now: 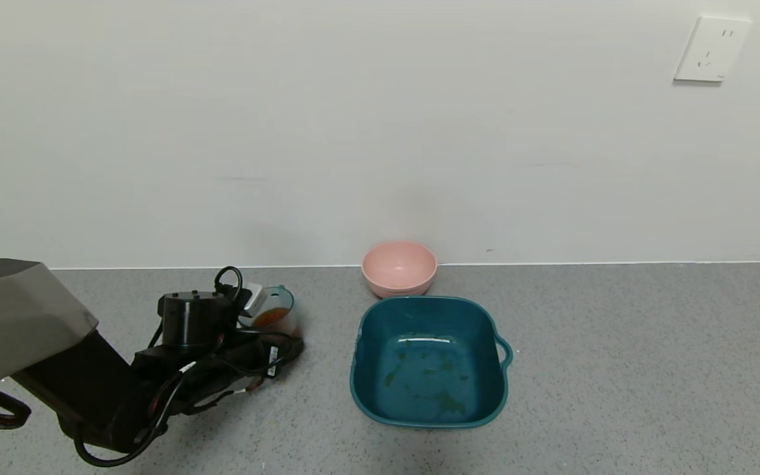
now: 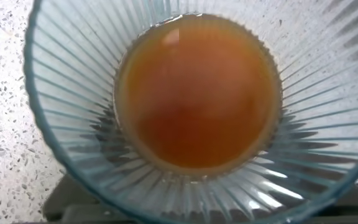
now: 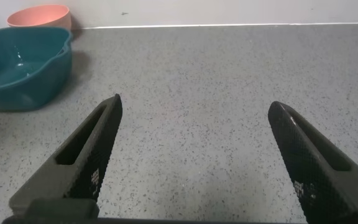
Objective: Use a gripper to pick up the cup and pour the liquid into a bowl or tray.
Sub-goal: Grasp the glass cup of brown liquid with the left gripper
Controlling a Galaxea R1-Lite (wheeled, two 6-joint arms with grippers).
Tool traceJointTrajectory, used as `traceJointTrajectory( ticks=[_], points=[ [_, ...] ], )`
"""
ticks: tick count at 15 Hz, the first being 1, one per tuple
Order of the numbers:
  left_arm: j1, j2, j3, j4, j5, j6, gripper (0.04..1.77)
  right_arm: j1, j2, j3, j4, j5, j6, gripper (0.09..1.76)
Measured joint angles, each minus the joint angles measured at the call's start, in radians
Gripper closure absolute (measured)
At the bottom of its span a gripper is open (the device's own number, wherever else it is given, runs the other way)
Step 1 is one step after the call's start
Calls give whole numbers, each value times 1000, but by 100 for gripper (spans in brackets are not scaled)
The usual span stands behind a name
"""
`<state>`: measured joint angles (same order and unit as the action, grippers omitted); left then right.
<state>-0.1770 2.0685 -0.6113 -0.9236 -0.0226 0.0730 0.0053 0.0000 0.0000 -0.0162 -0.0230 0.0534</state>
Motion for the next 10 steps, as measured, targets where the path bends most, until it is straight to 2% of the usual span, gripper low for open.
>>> traceJointTrajectory(
  ticks=[4,8,10],
  points=[
    [0,-3,4,0,4,10,56,0,0,0,0,0,0,14],
    [4,-24,0,25,34,41,56,0,0,0,0,0,0,14],
    [3,-58,-4,87,35,76,56,0,0,0,0,0,0,14]
  ],
)
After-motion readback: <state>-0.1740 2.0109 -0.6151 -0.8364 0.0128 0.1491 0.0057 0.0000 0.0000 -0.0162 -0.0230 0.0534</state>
